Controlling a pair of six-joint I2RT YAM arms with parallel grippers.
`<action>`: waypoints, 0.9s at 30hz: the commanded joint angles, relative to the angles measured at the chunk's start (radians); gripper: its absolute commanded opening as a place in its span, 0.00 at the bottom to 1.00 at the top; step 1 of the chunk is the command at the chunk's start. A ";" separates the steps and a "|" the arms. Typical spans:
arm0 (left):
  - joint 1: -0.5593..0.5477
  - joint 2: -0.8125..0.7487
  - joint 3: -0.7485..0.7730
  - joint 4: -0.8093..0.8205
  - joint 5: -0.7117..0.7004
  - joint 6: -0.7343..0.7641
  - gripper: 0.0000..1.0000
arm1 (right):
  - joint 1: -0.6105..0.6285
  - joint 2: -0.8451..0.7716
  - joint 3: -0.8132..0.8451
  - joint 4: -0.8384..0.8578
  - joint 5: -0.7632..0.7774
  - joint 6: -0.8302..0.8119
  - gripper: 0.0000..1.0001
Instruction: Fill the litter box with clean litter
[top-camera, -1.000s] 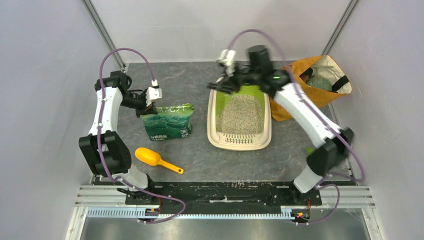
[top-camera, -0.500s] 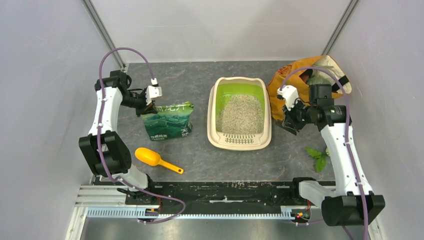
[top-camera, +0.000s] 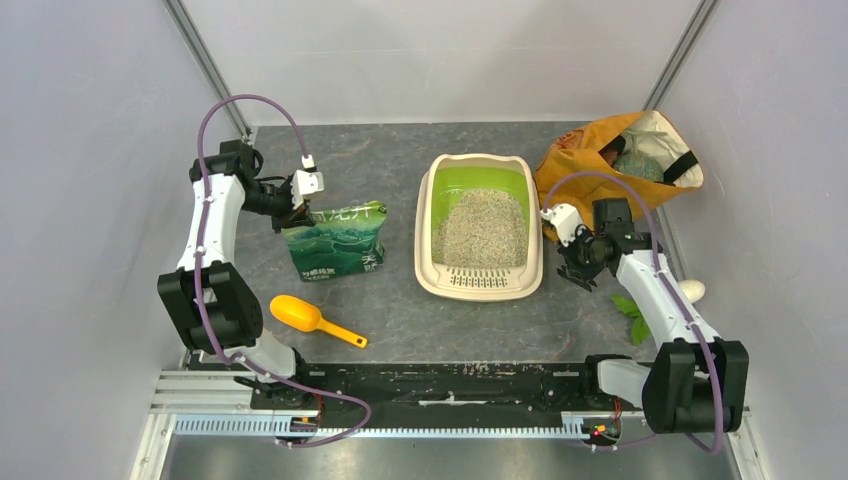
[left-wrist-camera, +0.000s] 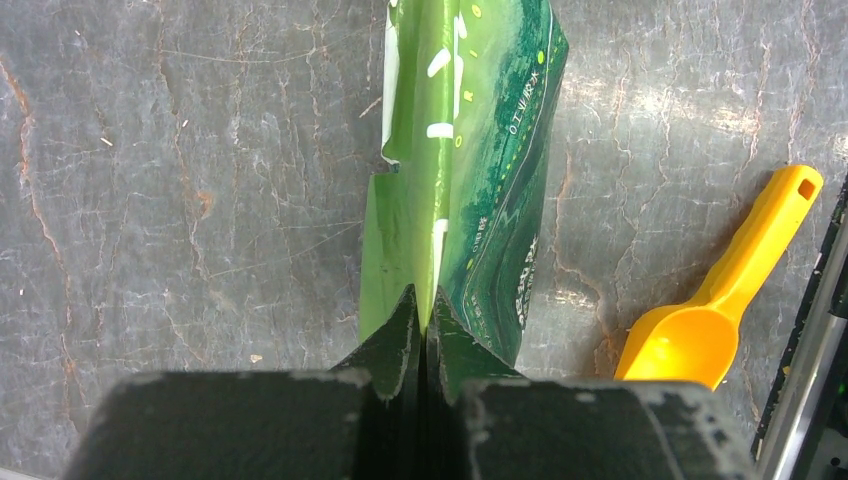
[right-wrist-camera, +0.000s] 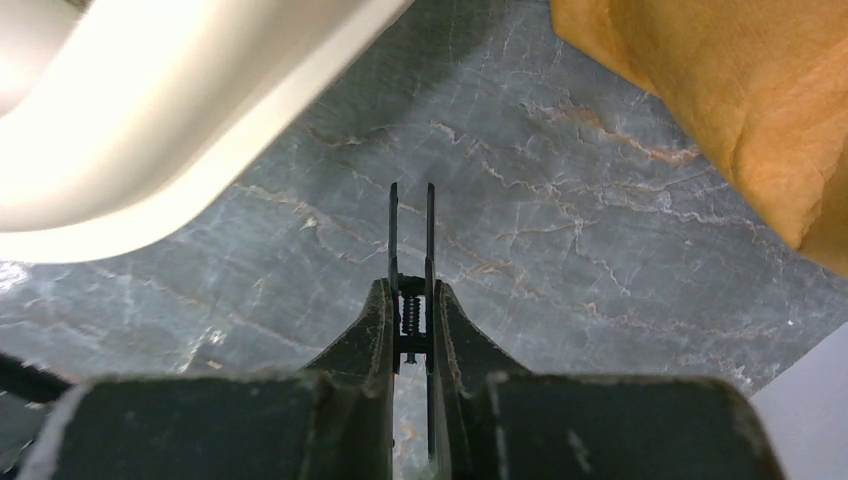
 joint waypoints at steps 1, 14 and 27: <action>0.005 -0.031 -0.005 0.036 0.068 -0.029 0.02 | -0.002 0.037 -0.061 0.203 0.041 -0.040 0.16; 0.005 -0.074 -0.051 0.048 0.060 0.014 0.02 | -0.002 0.068 0.033 0.039 -0.066 -0.058 0.83; 0.005 -0.342 -0.404 0.469 0.074 0.090 0.02 | 0.202 0.233 0.604 -0.102 -0.533 0.376 0.82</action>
